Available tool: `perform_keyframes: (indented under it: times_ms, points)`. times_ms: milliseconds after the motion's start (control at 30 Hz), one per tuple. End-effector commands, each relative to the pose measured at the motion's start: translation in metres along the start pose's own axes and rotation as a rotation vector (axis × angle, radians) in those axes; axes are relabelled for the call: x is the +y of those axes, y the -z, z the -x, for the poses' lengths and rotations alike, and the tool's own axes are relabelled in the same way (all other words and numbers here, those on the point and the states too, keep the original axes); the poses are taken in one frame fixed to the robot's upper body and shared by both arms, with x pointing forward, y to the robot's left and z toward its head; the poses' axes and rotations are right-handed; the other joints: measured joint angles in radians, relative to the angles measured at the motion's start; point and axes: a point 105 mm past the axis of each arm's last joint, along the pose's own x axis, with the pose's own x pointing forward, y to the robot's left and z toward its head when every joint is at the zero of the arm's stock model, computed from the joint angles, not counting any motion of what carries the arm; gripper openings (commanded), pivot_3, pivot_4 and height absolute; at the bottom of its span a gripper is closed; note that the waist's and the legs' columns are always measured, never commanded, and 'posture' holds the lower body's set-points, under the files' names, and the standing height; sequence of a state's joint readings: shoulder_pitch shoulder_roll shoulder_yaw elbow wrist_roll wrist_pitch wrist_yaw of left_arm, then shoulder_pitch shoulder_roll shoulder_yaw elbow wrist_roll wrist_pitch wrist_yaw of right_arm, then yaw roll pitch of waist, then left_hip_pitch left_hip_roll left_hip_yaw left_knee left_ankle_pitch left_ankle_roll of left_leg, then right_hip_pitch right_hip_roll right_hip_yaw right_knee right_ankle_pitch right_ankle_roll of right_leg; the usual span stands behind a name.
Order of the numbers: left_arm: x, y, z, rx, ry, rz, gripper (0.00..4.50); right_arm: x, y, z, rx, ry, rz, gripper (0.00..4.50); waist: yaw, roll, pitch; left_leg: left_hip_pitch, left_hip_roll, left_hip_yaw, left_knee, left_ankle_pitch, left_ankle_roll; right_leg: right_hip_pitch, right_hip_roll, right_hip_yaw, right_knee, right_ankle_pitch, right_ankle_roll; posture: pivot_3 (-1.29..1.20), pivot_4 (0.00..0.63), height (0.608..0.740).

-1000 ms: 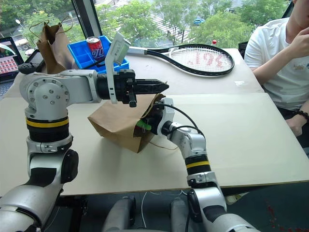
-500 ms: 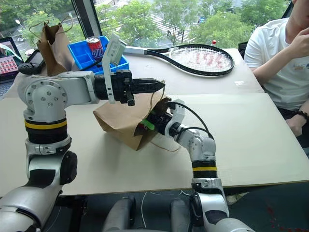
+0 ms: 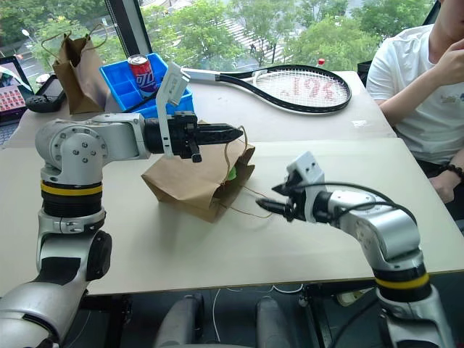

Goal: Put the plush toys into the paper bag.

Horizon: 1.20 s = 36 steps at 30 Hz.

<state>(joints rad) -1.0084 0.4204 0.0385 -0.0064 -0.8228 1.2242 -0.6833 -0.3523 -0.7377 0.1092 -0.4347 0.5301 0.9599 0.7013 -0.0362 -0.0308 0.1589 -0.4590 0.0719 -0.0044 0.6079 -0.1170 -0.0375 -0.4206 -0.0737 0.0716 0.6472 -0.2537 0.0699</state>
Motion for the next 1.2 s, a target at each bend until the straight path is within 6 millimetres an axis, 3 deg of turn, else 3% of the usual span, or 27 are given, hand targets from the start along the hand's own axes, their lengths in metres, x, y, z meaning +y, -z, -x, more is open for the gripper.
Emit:
perform_keyframes:
  times_ms: [33,233,333,567,633,833,967,1200]
  points:
    - [-0.007,-0.011,-0.002,-0.024,0.032,-0.052,0.00,0.017,-0.003,-0.013,-0.031,-0.044,0.120,3.38,-0.006,0.000,0.000,0.000,0.000,0.000,0.000,0.000,0.000,0.000,0.000,0.001,0.000,-0.002,0.004,0.00,0.150,0.740]
    - [-0.008,-0.012,-0.002,-0.018,0.040,-0.063,0.00,0.009,0.017,-0.037,0.039,0.016,0.284,3.38,-0.002,0.000,0.000,0.000,-0.001,0.000,0.003,0.000,0.000,0.001,0.000,0.001,0.000,-0.002,0.004,0.00,0.150,0.740]
    - [-0.008,-0.012,0.000,-0.017,0.036,-0.068,0.00,0.003,0.023,-0.041,0.055,0.040,0.309,2.70,0.001,0.000,0.000,0.000,-0.001,0.000,0.003,0.000,0.000,0.001,0.000,0.002,0.001,-0.002,0.004,0.00,0.150,0.740]
    - [-0.005,-0.014,0.006,-0.019,0.012,-0.081,0.00,0.004,0.013,-0.034,0.000,0.002,0.271,0.30,0.010,0.000,0.000,0.000,-0.001,0.000,0.003,0.000,0.000,0.001,0.000,0.002,0.001,-0.002,0.004,0.00,0.150,0.740]
    - [-0.003,-0.016,0.008,-0.024,0.002,-0.090,0.00,0.002,0.006,-0.030,-0.030,0.004,0.258,0.07,0.013,0.000,0.000,0.000,-0.001,0.000,0.003,0.000,0.000,0.001,0.000,0.002,0.001,-0.002,0.004,0.00,0.150,0.740]
    - [0.009,-0.039,0.023,-0.075,-0.081,-0.179,0.00,-0.009,-0.052,0.007,-0.220,0.004,0.322,0.07,0.019,0.000,0.000,0.000,-0.001,0.000,0.002,0.000,0.000,0.001,0.000,0.002,0.001,-0.001,0.003,0.00,0.150,0.740]
    - [0.013,-0.063,0.032,-0.125,-0.133,-0.270,0.00,-0.013,-0.101,0.034,-0.354,0.018,0.383,0.07,0.020,0.000,0.001,0.000,-0.001,0.000,0.003,0.000,0.000,0.001,0.000,0.001,0.001,-0.002,0.004,0.00,0.150,0.740]
    - [0.017,-0.089,0.039,-0.196,-0.172,-0.349,0.00,-0.006,-0.152,0.058,-0.451,0.011,0.479,0.07,0.022,0.000,0.001,-0.001,-0.001,0.000,0.001,0.000,0.000,0.000,0.000,0.001,0.000,0.001,-0.001,0.00,0.150,0.740]
